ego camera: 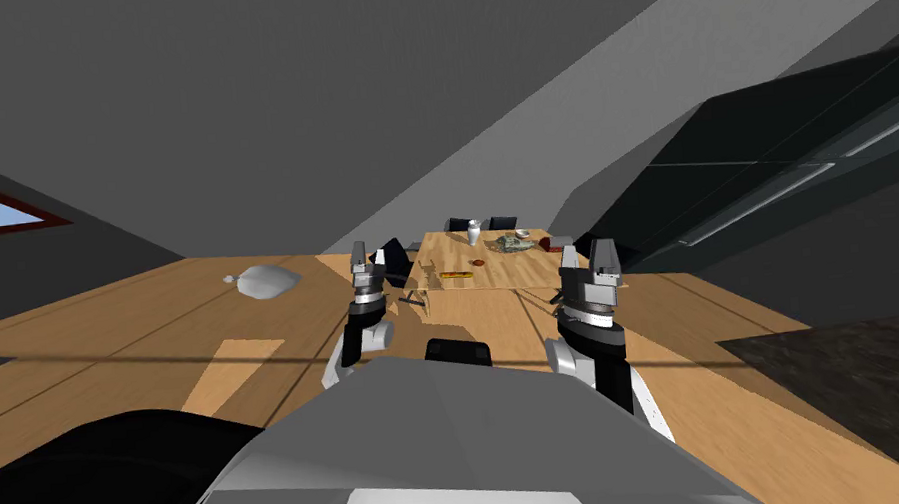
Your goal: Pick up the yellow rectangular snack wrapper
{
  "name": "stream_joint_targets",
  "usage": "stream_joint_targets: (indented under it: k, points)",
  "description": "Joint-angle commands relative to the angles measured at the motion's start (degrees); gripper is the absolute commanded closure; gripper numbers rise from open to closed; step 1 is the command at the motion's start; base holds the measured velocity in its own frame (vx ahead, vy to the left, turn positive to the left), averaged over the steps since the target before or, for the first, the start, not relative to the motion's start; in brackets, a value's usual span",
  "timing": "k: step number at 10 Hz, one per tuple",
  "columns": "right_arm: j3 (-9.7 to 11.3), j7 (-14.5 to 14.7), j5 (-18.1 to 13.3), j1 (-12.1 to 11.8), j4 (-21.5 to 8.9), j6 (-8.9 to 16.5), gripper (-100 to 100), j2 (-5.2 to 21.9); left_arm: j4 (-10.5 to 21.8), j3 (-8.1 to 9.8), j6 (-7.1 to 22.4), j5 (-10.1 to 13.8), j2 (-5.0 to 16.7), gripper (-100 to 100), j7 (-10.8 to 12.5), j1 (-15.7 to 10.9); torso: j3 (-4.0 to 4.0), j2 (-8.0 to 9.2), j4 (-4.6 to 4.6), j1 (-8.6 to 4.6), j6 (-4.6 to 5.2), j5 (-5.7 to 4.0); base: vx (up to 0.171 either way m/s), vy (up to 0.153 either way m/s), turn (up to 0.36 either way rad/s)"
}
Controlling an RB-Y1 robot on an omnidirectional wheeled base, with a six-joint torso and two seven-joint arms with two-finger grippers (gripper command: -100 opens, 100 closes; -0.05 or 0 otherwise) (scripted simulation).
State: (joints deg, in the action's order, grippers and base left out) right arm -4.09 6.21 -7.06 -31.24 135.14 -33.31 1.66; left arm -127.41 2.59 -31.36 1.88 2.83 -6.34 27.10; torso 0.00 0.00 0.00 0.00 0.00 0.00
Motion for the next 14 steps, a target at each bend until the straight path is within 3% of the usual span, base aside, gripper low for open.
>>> stream_joint_targets:
  k: [1, 6, 7, 9, 10, 12, 13, 14]
  points:
    - [0.0, 0.0, 0.0, 0.0, 0.0, 0.0, 0, 0.0, 2.2, 0.64, 2.3, 0.5, 1.8, -100, 0.7, -2.3, 0.00, 0.00, 0.00, 0.00, 0.00, 0.00, -0.018, -0.035, -0.149]
    - [0.0, 0.0, 0.0, 0.0, 0.0, 0.0, 0, 0.0, 9.8, 2.61, 9.6, 1.7, 3.8, -100, 2.7, -9.7, 0.04, 0.08, 0.02, -0.17, 0.02, -0.04, -0.030, -0.052, -0.136]
    - [0.0, 0.0, 0.0, 0.0, 0.0, 0.0, 0, 0.0, 9.8, 2.61, 9.9, 1.7, 3.8, -100, 2.7, -9.7, 0.05, 0.08, 0.02, -0.22, 0.01, -0.05, -0.021, -0.045, -0.031]
    - [0.0, 0.0, 0.0, 0.0, 0.0, 0.0, 0, 0.0, 13.8, 3.63, 13.6, 2.3, 4.3, -100, 3.9, -13.7, 0.04, 0.06, 0.01, -0.18, 0.01, -0.04, -0.018, -0.049, -0.129]
    - [0.0, 0.0, 0.0, 0.0, 0.0, 0.0, 0, 0.0, 14.1, 3.63, 14.2, 2.3, 4.3, -100, 3.9, -13.7, 0.03, 0.05, 0.01, -0.19, 0.02, -0.04, -0.010, -0.033, -0.061]
    - [0.0, 0.0, 0.0, 0.0, 0.0, 0.0, 0, 0.0, 18.5, 4.74, 18.0, 2.9, 4.7, -100, 5.1, -18.0, 0.01, 0.02, 0.00, -0.14, 0.01, -0.03, -0.006, -0.054, -0.140]
    - [0.0, 0.0, 0.0, 0.0, 0.0, 0.0, 0, 0.0, 19.1, 4.74, 19.1, 2.9, 4.7, -100, 5.1, -18.0, 0.01, 0.01, 0.00, -0.23, 0.02, -0.05, -0.008, -0.055, -0.058]
    - [0.0, 0.0, 0.0, 0.0, 0.0, 0.0, 0, 0.0, 21.7, 5.31, 20.7, 3.1, 4.9, -100, 5.8, -20.3, 0.02, 0.03, 0.00, -0.21, -0.02, -0.05, -0.007, -0.049, -0.101]
